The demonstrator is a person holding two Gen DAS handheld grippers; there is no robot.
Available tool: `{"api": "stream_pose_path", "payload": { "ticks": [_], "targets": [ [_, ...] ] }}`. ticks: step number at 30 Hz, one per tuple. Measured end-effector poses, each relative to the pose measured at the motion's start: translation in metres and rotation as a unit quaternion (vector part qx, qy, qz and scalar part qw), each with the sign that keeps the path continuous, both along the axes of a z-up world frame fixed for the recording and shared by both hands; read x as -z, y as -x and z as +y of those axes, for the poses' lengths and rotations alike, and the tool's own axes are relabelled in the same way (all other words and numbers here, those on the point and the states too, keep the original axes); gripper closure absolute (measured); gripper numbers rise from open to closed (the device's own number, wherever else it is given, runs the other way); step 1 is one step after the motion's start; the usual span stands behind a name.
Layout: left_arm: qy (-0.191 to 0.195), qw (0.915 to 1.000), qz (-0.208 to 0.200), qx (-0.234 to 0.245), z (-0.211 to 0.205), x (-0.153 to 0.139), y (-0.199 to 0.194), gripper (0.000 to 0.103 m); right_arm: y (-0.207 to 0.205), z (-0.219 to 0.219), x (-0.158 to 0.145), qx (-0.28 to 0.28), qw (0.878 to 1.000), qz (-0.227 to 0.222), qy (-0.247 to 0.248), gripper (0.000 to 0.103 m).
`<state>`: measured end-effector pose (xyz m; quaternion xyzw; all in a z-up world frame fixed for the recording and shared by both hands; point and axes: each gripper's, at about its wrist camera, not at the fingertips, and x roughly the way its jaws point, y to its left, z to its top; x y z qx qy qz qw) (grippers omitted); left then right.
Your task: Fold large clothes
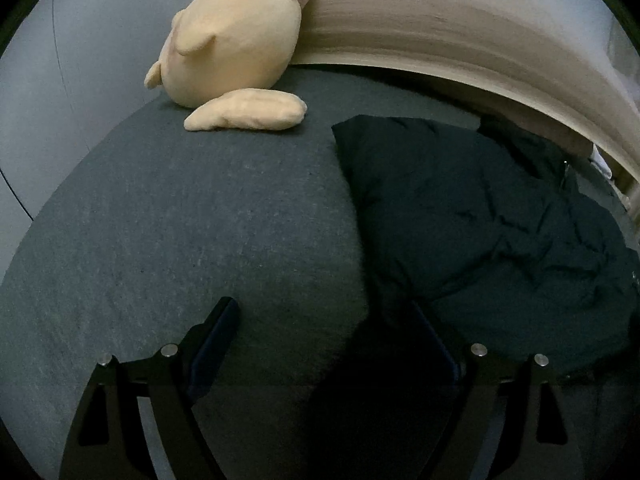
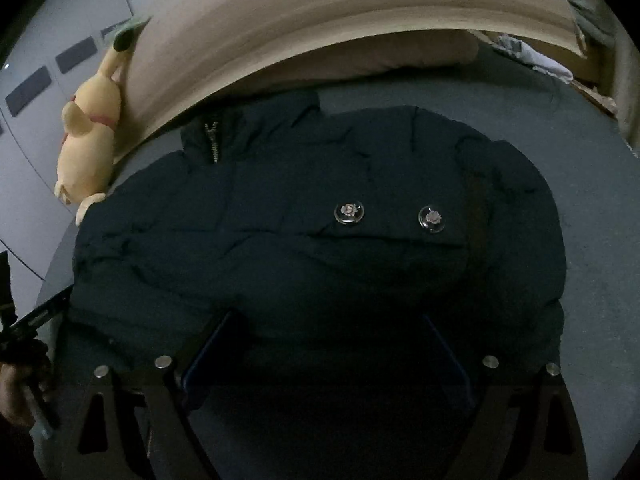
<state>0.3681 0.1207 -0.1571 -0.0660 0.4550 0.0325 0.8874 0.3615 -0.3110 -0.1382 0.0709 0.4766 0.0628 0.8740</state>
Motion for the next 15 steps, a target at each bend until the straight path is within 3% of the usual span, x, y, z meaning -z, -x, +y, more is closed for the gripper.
{"api": "stream_pose_path", "payload": {
  "ticks": [4, 7, 11, 15],
  "targets": [
    [0.020, 0.9998, 0.009, -0.002, 0.006, -0.012, 0.007, 0.016, 0.008, -0.007, -0.017, 0.005, 1.000, 0.003, -0.021, 0.009],
    [0.041, 0.9991, 0.005, 0.011, 0.012, -0.029, 0.032, 0.016, 0.027, -0.020, -0.043, -0.001, 0.999, -0.024, -0.040, 0.009],
    [0.049, 0.9976, -0.025, 0.042, 0.022, -0.050, 0.101, 0.016, 0.083, -0.064, -0.071, 0.012, 0.997, -0.051, -0.055, 0.009],
    [0.057, 0.9969, -0.024, 0.048, 0.030, -0.052, 0.168, 0.016, 0.150, -0.114, -0.075, 0.044, 0.995, -0.050, -0.080, 0.009]
  ]
}}
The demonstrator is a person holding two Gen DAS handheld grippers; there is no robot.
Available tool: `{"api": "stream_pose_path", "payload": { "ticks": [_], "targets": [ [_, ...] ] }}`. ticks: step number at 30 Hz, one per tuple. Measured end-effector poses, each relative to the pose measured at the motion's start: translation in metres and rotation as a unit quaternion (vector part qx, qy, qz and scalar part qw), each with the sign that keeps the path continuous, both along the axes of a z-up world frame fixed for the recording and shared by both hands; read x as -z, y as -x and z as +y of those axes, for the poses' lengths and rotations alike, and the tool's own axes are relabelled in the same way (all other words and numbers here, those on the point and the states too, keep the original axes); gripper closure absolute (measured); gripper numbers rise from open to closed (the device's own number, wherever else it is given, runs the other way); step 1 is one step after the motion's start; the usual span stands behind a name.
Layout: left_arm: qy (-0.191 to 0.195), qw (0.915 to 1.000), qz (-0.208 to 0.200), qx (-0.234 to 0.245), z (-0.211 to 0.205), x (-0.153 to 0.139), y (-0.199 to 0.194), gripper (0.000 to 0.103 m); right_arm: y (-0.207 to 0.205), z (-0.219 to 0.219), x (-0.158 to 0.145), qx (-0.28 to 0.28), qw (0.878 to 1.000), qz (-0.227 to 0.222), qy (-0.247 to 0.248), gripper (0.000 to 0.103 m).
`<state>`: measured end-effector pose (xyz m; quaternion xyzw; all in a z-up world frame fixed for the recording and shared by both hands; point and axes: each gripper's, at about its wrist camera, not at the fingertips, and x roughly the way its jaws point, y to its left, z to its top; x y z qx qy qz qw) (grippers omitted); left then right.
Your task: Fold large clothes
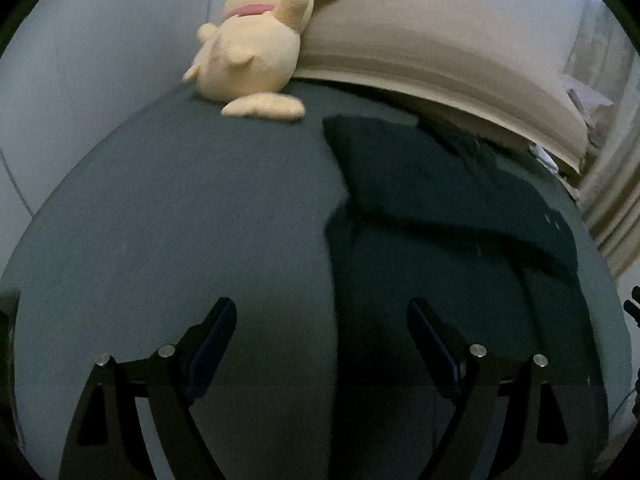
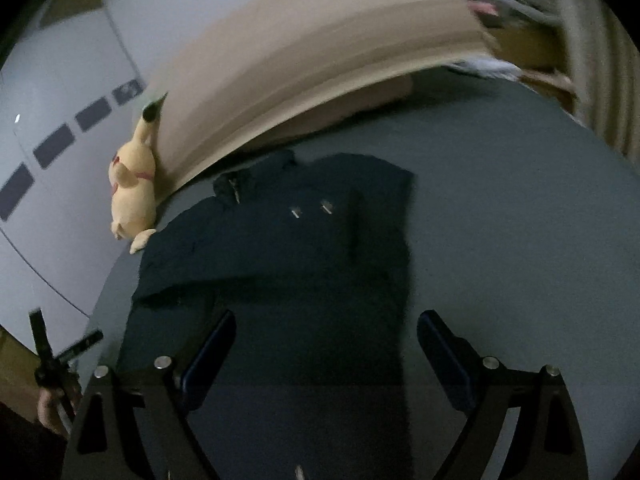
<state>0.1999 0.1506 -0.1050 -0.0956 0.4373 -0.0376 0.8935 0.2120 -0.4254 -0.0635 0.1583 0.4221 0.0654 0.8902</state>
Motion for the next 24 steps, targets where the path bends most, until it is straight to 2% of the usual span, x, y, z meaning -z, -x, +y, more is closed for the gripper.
{"api": "stream_pose_path", "payload": {
  "ticks": [2, 5, 8, 10, 12, 15, 18, 21, 24],
  "targets": [
    [-0.008, 0.9999, 0.002, -0.009, 0.002, 0.004, 0.037, 0.016, 0.042, -0.021, 0.007, 0.021, 1.000, 0.008, -0.019, 0.009],
    [-0.009, 0.9996, 0.024, -0.016, 0.001, 0.014, 0.070, 0.016, 0.093, -0.038, 0.028, 0.046, 0.997, 0.026, -0.049, 0.009],
    [-0.003, 0.9979, 0.057, -0.030, 0.002, 0.030, 0.089, 0.016, 0.130, -0.042, 0.051, 0.057, 0.994, 0.049, -0.076, 0.009],
    [-0.005, 0.9972, 0.061, -0.042, 0.006, 0.035, 0.095, 0.016, 0.144, -0.043, 0.063, 0.062, 0.993, 0.056, -0.088, 0.009],
    [0.004, 0.9964, 0.073, -0.043, 0.009, 0.042, 0.097, 0.014, 0.153, -0.042, 0.071, 0.066, 0.992, 0.057, -0.095, 0.009],
    [0.023, 0.9959, 0.084, -0.025, 0.010, 0.046, 0.095, 0.004, 0.159, -0.052, 0.094, 0.093, 0.982, 0.084, -0.142, 0.009],
    [0.034, 0.9951, 0.090, -0.021, 0.009, 0.046, 0.094, 0.001, 0.165, -0.059, 0.104, 0.104, 0.975, 0.066, -0.184, 0.009],
    [0.040, 0.9958, 0.079, -0.024, 0.010, 0.047, 0.097, 0.000, 0.165, -0.054, 0.105, 0.096, 0.976, 0.067, -0.186, 0.007],
    [0.041, 0.9949, 0.086, -0.032, 0.010, 0.041, 0.111, 0.000, 0.167, -0.053, 0.107, 0.078, 0.979, 0.068, -0.178, 0.006]
  ]
}}
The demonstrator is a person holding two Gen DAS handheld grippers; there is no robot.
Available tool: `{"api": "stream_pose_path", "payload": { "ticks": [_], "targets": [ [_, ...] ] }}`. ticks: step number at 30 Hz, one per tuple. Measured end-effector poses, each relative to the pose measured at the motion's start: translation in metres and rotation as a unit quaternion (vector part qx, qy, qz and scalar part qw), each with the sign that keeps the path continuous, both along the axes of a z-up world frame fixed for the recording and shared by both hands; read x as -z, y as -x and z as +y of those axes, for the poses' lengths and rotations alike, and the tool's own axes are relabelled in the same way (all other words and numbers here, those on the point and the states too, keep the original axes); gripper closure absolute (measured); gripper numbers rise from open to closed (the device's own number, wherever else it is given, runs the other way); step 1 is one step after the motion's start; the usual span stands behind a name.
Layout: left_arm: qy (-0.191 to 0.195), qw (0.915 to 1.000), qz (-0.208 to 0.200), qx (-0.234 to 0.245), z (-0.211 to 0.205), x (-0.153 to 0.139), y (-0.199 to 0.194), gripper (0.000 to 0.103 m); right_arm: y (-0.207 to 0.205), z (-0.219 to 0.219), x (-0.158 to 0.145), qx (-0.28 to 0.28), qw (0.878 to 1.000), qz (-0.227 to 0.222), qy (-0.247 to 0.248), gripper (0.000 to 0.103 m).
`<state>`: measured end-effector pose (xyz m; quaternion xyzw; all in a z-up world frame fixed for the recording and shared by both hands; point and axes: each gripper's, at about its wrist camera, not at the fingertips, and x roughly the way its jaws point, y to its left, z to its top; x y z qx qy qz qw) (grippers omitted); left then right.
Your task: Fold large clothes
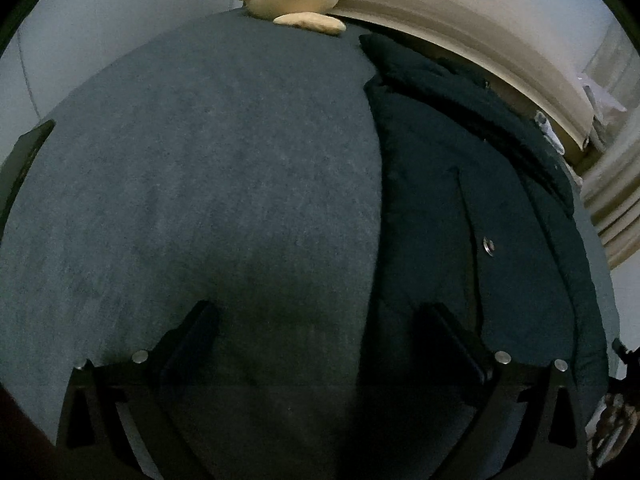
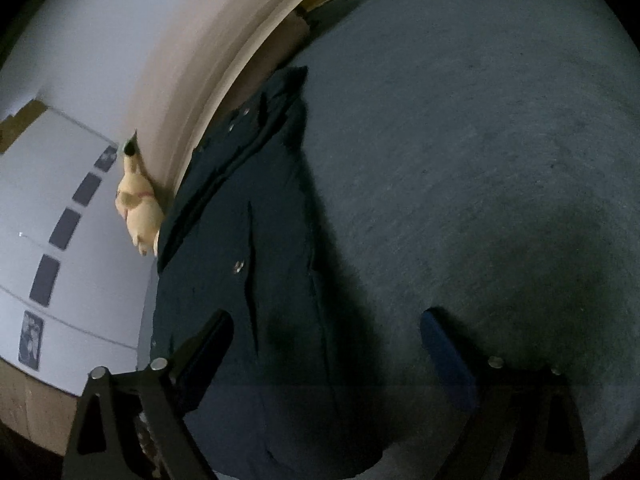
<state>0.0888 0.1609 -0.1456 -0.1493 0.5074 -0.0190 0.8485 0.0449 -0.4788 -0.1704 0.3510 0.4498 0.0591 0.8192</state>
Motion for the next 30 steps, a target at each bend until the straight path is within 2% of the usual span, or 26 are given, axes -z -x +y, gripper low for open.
{"api": "stream_pose_path", "payload": {
  "ticks": [2, 5, 7, 10, 13, 17, 19, 22, 25, 28, 30],
  "targets": [
    [0.033, 0.9993, -0.010, -0.015, 0.003, -0.011, 0.013, 0.000, 0.002, 0.002, 0.000, -0.006, 1.000, -0.001, -0.002, 0.006],
    [0.063, 0.9973, -0.037, -0.010, 0.002, -0.022, 0.033, 0.000, 0.004, 0.002, 0.002, -0.021, 1.000, -0.004, -0.004, 0.006],
    [0.076, 0.9964, -0.038, -0.007, 0.002, -0.022, 0.044, 0.000, 0.007, -0.001, 0.001, -0.027, 1.000, -0.002, -0.007, 0.006],
    [0.117, 0.9926, -0.032, -0.010, 0.005, -0.017, 0.054, 0.000, 0.012, -0.006, 0.001, -0.027, 0.999, 0.004, -0.021, 0.006],
    [0.184, 0.9826, -0.016, -0.020, 0.010, -0.009, 0.059, 0.000, 0.022, -0.009, 0.002, -0.016, 0.999, 0.005, -0.044, 0.006],
    [0.239, 0.9709, -0.002, -0.015, 0.011, -0.005, 0.054, 0.000, 0.033, -0.011, 0.002, -0.017, 0.998, -0.002, -0.060, 0.007],
    [0.250, 0.9681, 0.004, -0.020, 0.012, -0.002, 0.049, 0.000, 0.036, -0.012, 0.004, -0.017, 0.998, -0.006, -0.065, 0.007],
    [0.243, 0.9698, 0.005, -0.024, 0.015, -0.001, 0.044, 0.000, 0.039, -0.015, 0.002, -0.019, 0.997, -0.003, -0.074, 0.007],
    [0.232, 0.9726, 0.009, 0.005, 0.005, -0.004, 0.040, 0.000, 0.041, -0.018, -0.002, -0.028, 0.995, -0.005, -0.096, 0.006],
    [0.246, 0.9681, 0.022, 0.042, -0.006, -0.006, 0.040, 0.000, 0.040, -0.017, -0.008, -0.034, 0.994, -0.016, -0.100, 0.006],
    [0.245, 0.9679, 0.026, 0.049, -0.011, -0.005, 0.040, 0.000, 0.040, -0.017, -0.007, -0.035, 0.994, -0.014, -0.104, 0.006]
  ]
}}
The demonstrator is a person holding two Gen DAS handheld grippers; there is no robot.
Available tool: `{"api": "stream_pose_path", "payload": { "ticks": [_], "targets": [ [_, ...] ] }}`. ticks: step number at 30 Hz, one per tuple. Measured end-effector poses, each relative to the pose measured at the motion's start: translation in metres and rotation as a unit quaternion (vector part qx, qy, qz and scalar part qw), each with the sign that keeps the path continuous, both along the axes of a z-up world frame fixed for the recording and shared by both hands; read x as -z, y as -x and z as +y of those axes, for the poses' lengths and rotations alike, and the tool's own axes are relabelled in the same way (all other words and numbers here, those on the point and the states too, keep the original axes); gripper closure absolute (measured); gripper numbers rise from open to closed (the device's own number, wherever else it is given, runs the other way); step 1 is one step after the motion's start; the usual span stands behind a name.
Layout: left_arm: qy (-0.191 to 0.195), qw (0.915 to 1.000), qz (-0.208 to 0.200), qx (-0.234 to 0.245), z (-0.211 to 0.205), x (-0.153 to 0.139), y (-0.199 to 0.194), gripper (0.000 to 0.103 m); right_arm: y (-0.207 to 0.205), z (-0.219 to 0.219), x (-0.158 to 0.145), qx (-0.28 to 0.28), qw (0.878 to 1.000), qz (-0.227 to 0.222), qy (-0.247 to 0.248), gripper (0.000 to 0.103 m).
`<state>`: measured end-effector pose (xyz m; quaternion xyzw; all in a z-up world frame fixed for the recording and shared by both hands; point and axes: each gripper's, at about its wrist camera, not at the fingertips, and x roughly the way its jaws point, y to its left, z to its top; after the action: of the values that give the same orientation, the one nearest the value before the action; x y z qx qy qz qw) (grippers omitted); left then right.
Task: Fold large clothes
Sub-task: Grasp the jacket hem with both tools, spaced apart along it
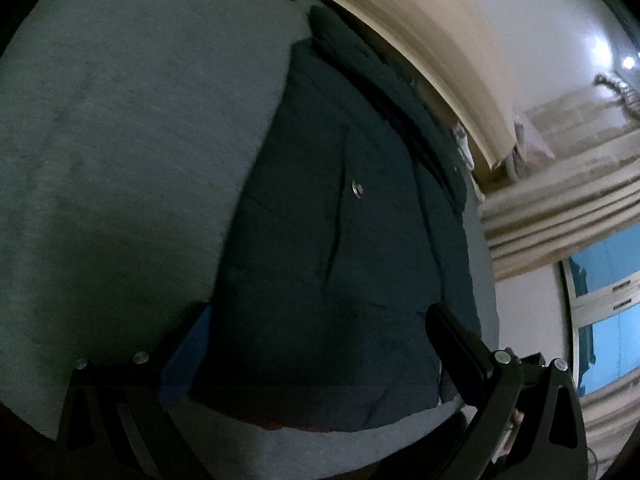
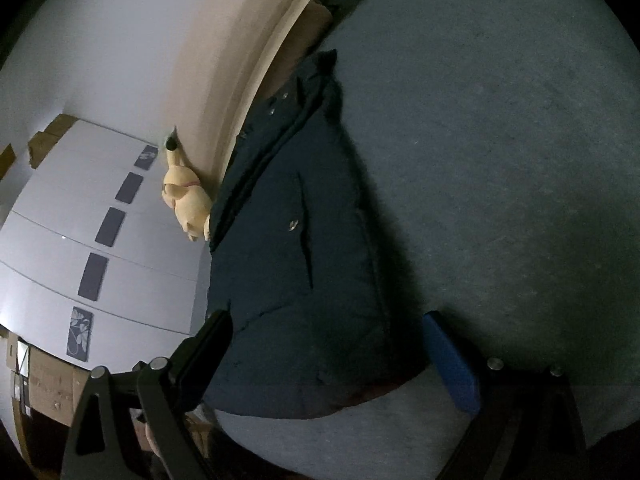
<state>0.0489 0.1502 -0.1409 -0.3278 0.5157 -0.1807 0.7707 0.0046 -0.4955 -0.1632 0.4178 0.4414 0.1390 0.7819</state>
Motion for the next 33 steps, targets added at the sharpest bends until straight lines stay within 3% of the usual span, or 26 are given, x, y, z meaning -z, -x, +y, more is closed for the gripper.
{"api": "stream_pose_path", "payload": {
  "ticks": [3, 6, 7, 9, 10, 13, 16, 18, 20, 24, 26, 28, 33],
  "targets": [
    [0.079, 0.9968, -0.012, 0.008, 0.002, -0.006, 0.001, 0.000, 0.001, 0.001, 0.002, -0.001, 1.000, 0.004, -0.001, 0.006],
    [0.118, 0.9915, -0.053, 0.016, 0.005, -0.019, 0.005, 0.000, 0.002, 0.001, 0.005, -0.001, 1.000, 0.007, 0.000, 0.006],
    [0.115, 0.9915, -0.058, 0.020, 0.005, -0.018, 0.004, 0.000, 0.002, 0.001, 0.006, 0.000, 1.000, 0.008, -0.001, 0.006],
    [0.071, 0.9972, -0.011, 0.019, 0.000, -0.004, -0.002, 0.000, 0.002, 0.001, 0.006, 0.002, 1.000, 0.009, -0.001, 0.006],
    [0.073, 0.9971, -0.001, 0.022, -0.002, 0.002, -0.003, 0.001, 0.002, 0.003, 0.005, 0.003, 1.000, 0.009, -0.001, 0.006],
    [0.091, 0.9952, -0.024, 0.027, -0.005, -0.002, 0.002, 0.001, 0.002, 0.006, 0.004, 0.000, 1.000, 0.009, -0.001, 0.006],
    [0.095, 0.9950, -0.020, 0.023, -0.008, -0.003, 0.003, 0.001, 0.002, 0.006, 0.002, -0.005, 1.000, 0.007, -0.002, 0.006],
    [0.102, 0.9931, -0.046, 0.033, -0.010, -0.012, 0.005, 0.001, 0.001, 0.006, -0.001, -0.008, 1.000, -0.001, -0.007, 0.007],
    [0.093, 0.9935, -0.055, 0.036, -0.013, -0.015, 0.006, 0.001, -0.001, 0.006, -0.004, -0.010, 1.000, -0.008, -0.005, 0.007],
    [0.063, 0.9971, -0.035, 0.025, -0.021, -0.005, 0.004, 0.001, -0.010, 0.010, 0.001, -0.011, 1.000, 0.000, -0.011, 0.008],
    [0.060, 0.9972, -0.040, 0.020, -0.020, -0.008, 0.007, 0.001, -0.015, 0.014, 0.005, -0.016, 1.000, 0.009, -0.012, 0.016],
    [0.077, 0.9956, -0.051, 0.015, -0.018, -0.015, 0.007, 0.001, -0.016, 0.021, 0.003, -0.030, 1.000, 0.005, -0.006, 0.032],
    [0.142, 0.9861, -0.084, -0.017, 0.007, -0.029, 0.003, 0.001, -0.015, 0.024, 0.006, -0.039, 0.999, 0.012, 0.011, 0.040]
  ]
}}
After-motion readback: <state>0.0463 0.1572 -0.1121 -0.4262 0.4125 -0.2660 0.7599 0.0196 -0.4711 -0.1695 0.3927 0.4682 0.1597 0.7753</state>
